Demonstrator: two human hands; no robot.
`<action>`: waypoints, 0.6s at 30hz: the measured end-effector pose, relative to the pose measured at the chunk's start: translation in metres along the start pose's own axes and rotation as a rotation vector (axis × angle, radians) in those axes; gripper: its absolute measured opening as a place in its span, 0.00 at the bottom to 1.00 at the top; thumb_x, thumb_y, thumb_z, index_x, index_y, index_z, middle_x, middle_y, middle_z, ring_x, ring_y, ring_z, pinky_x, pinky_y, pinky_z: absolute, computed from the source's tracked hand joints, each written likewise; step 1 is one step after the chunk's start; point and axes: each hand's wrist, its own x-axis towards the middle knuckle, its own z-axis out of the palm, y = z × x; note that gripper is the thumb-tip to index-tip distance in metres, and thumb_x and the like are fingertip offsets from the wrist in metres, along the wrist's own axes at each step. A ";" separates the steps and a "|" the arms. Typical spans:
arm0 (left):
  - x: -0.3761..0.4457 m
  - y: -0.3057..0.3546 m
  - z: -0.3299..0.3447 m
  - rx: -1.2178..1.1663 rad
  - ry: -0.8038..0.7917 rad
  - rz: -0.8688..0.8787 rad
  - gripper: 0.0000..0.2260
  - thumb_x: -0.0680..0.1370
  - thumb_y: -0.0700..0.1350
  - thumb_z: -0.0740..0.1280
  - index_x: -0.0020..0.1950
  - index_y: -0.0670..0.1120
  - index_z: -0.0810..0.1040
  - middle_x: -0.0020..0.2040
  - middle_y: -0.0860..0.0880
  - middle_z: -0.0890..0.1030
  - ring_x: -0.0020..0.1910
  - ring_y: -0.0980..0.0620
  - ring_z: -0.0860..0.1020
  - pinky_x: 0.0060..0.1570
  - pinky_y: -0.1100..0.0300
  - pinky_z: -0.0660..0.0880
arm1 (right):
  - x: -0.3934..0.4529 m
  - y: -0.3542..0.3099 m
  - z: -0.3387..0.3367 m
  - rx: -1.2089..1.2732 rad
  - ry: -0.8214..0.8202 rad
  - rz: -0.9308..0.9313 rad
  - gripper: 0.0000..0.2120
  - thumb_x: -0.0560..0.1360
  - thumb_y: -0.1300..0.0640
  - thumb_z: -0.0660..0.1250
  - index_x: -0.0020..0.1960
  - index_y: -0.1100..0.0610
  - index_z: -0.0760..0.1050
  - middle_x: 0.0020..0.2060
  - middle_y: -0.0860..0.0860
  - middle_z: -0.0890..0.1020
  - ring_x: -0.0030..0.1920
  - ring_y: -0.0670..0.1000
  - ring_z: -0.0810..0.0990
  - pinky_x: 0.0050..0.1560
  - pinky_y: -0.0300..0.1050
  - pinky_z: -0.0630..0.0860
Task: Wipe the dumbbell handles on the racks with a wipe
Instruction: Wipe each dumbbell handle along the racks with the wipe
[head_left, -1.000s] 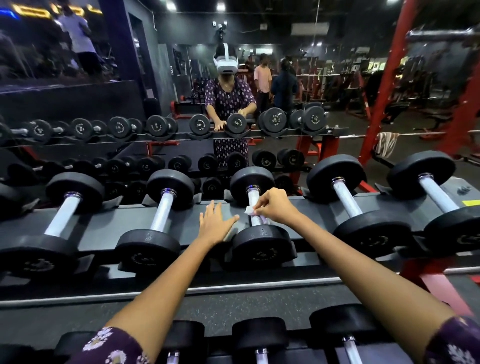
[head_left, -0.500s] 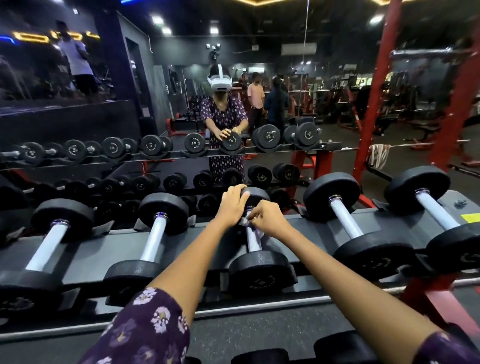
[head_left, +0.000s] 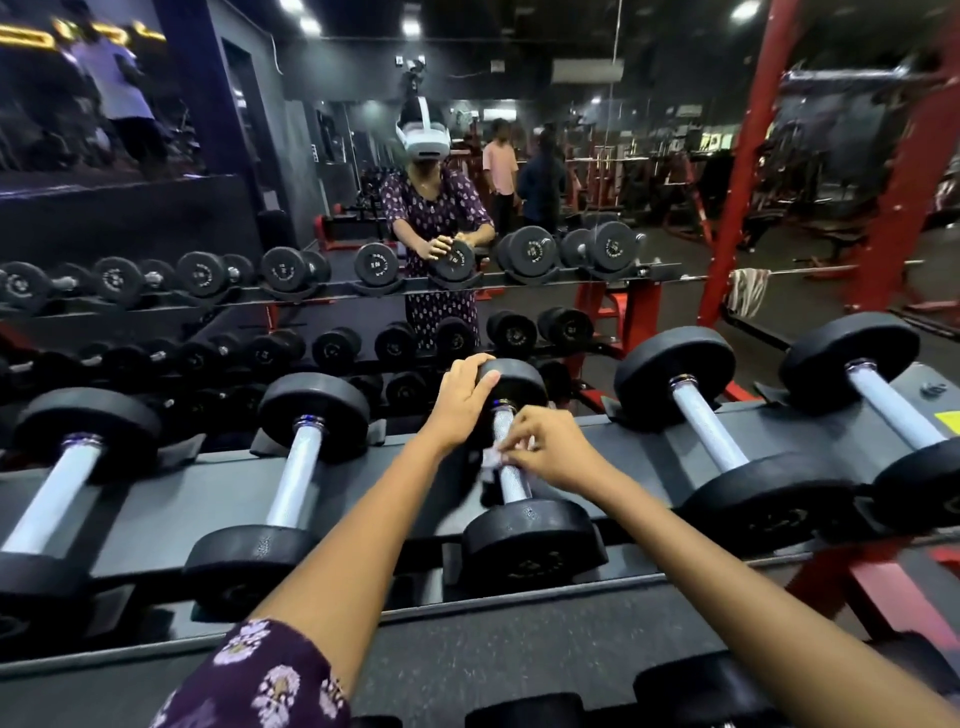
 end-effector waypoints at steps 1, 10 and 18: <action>-0.002 0.000 0.001 0.003 0.008 0.015 0.19 0.82 0.48 0.56 0.70 0.40 0.69 0.61 0.39 0.72 0.64 0.42 0.68 0.64 0.60 0.59 | -0.007 0.001 -0.001 0.019 -0.028 -0.007 0.06 0.66 0.63 0.75 0.43 0.61 0.84 0.38 0.51 0.77 0.36 0.46 0.72 0.39 0.30 0.65; -0.023 -0.010 0.005 0.198 0.031 0.128 0.32 0.78 0.59 0.46 0.78 0.43 0.54 0.78 0.45 0.56 0.78 0.46 0.52 0.75 0.47 0.49 | 0.008 -0.004 0.003 -0.030 0.070 0.011 0.07 0.69 0.62 0.72 0.46 0.63 0.83 0.45 0.55 0.79 0.44 0.48 0.74 0.45 0.32 0.62; -0.022 -0.008 -0.002 0.106 0.126 0.133 0.20 0.83 0.37 0.56 0.76 0.43 0.63 0.76 0.44 0.62 0.76 0.45 0.60 0.74 0.58 0.54 | 0.015 -0.005 -0.002 0.013 0.128 0.052 0.02 0.66 0.62 0.73 0.38 0.61 0.84 0.39 0.53 0.81 0.41 0.51 0.78 0.46 0.39 0.71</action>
